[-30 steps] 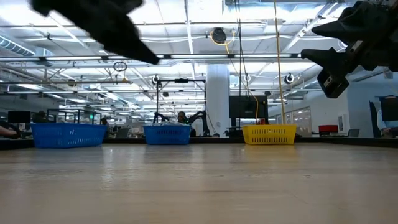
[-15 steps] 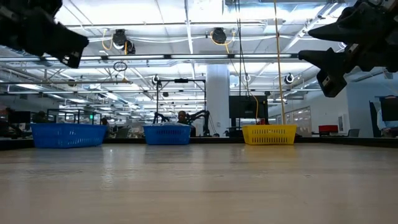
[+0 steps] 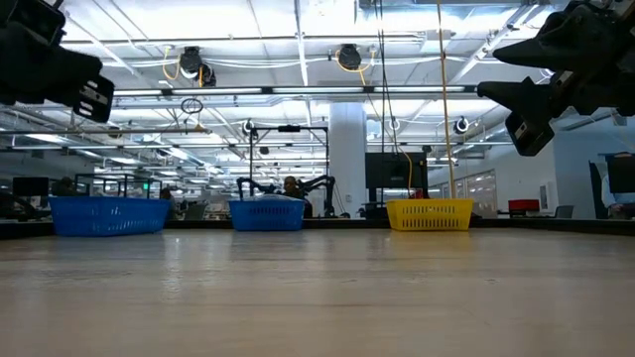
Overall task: Pick & Place Travel size toiletries
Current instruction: Return to Home Position
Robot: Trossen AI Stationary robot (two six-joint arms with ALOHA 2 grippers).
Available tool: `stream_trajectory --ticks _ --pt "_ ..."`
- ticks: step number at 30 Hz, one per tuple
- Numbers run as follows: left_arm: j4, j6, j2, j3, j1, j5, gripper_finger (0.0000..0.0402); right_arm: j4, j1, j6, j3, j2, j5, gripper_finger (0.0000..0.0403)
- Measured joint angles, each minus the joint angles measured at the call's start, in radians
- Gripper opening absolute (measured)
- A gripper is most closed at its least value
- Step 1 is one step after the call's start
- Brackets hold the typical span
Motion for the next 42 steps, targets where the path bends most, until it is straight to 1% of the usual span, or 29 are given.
stream_trajectory --ticks 4,8,11,14,22,26,28,31,34,37,39,42 --pt "-0.019 0.055 -0.073 0.004 0.001 0.036 0.0014 -0.001 0.0 0.0 0.0 0.0 0.0 0.0155" --pt "-0.026 0.07 -0.068 0.006 0.003 0.025 0.0015 -0.005 0.0 0.001 0.0 0.0 -0.001 0.0155" --pt "-0.027 0.059 -0.067 0.006 0.003 0.01 0.0007 -0.008 0.0 0.001 0.0 0.0 -0.001 0.0155" --pt "-0.028 0.085 -0.067 0.006 0.003 0.01 0.0002 -0.012 0.0 0.0 0.0 0.0 -0.001 0.0155" --pt "-0.01 0.101 -0.066 0.005 0.003 0.006 0.0025 -0.008 0.0 0.0 0.0 0.0 0.0 0.0155" --pt "0.007 0.101 -0.066 0.003 0.003 0.005 0.0022 -0.021 0.0 0.002 0.0 0.0 -0.001 0.0155" --pt "0.008 0.101 -0.066 0.003 0.003 0.005 0.0017 -0.021 0.0 -0.042 0.0 0.0 -0.007 0.0151" --pt "0.01 0.101 -0.066 0.003 0.003 0.005 0.0007 0.007 0.0 -0.196 -0.005 -0.023 -0.032 0.0124" --pt "0.01 0.101 -0.066 0.003 0.003 0.005 0.0002 0.004 -0.003 -0.286 -0.027 -0.093 -0.043 0.0072" --pt "0.011 0.101 -0.066 0.003 0.003 0.005 0.0009 -0.126 -0.024 -0.332 -0.026 -0.202 -0.084 0.0016" --pt "0.011 0.101 -0.066 0.003 0.003 0.005 0.0017 -0.219 -0.063 -0.336 -0.026 -0.285 -0.116 0.0008" --pt "0.011 0.101 -0.066 0.003 0.003 0.005 0.0025 -0.394 -0.15 -0.322 -0.025 -0.418 -0.254 0.0007"
